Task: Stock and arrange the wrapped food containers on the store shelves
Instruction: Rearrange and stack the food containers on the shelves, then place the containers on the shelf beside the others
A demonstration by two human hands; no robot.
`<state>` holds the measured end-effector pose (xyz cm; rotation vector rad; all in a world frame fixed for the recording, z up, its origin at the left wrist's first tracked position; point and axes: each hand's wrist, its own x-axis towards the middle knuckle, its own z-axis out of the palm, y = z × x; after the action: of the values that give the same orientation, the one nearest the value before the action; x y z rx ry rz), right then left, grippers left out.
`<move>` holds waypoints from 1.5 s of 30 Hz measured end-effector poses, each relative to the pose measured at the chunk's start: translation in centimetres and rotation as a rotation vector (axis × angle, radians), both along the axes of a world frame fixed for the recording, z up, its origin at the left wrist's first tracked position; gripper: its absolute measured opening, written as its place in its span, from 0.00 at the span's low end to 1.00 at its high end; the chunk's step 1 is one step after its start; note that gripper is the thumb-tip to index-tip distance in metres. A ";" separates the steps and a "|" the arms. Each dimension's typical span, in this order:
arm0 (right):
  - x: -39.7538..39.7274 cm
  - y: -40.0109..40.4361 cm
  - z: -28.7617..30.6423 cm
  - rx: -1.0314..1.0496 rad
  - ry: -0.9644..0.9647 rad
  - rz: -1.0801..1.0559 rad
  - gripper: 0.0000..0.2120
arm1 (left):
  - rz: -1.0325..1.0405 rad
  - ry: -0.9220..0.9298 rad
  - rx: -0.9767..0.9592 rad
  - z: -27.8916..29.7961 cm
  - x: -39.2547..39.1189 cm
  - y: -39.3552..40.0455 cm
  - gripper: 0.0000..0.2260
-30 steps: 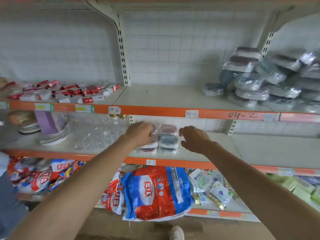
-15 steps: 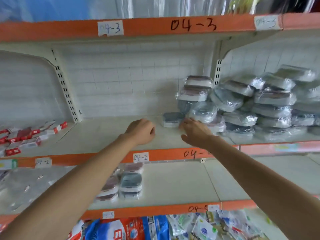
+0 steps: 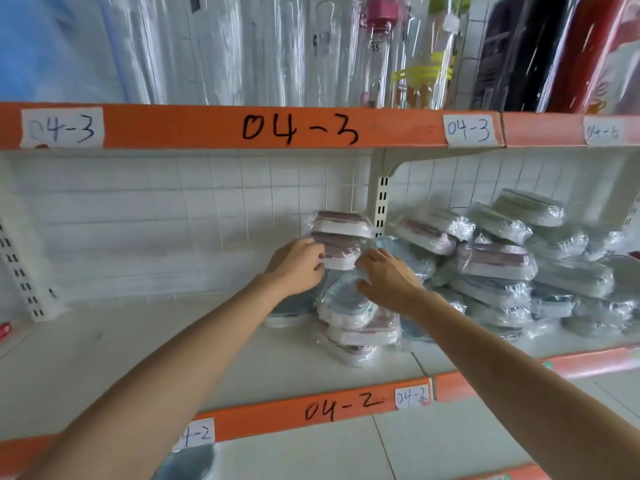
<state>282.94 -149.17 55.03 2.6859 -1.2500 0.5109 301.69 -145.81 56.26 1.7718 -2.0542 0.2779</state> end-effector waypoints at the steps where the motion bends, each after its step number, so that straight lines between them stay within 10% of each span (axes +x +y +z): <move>1: -0.1 -0.4 0.3 0.001 0.005 -0.008 0.18 | -0.010 0.008 -0.023 0.2 0.0 -1.0 0.11; 16: -0.3 -5.9 1.1 -0.029 0.014 -0.101 0.16 | 0.016 -0.235 -0.095 1.0 0.0 -10.9 0.32; 25: 2.5 -7.7 0.5 -0.112 -0.025 0.036 0.17 | 0.024 -0.204 -0.209 2.1 1.7 -11.3 0.22; 32: 5.8 -8.6 -0.5 -0.021 0.139 0.018 0.36 | 0.079 -0.135 -0.285 2.6 5.6 -7.5 0.25; 45: 12.8 -5.2 -0.6 -0.185 0.080 0.159 0.27 | 0.464 -0.137 -0.128 -0.9 15.2 2.3 0.25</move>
<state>295.76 -154.40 54.38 2.6323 -0.9255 0.5060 316.87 -143.48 55.38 2.1786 -1.6388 0.6652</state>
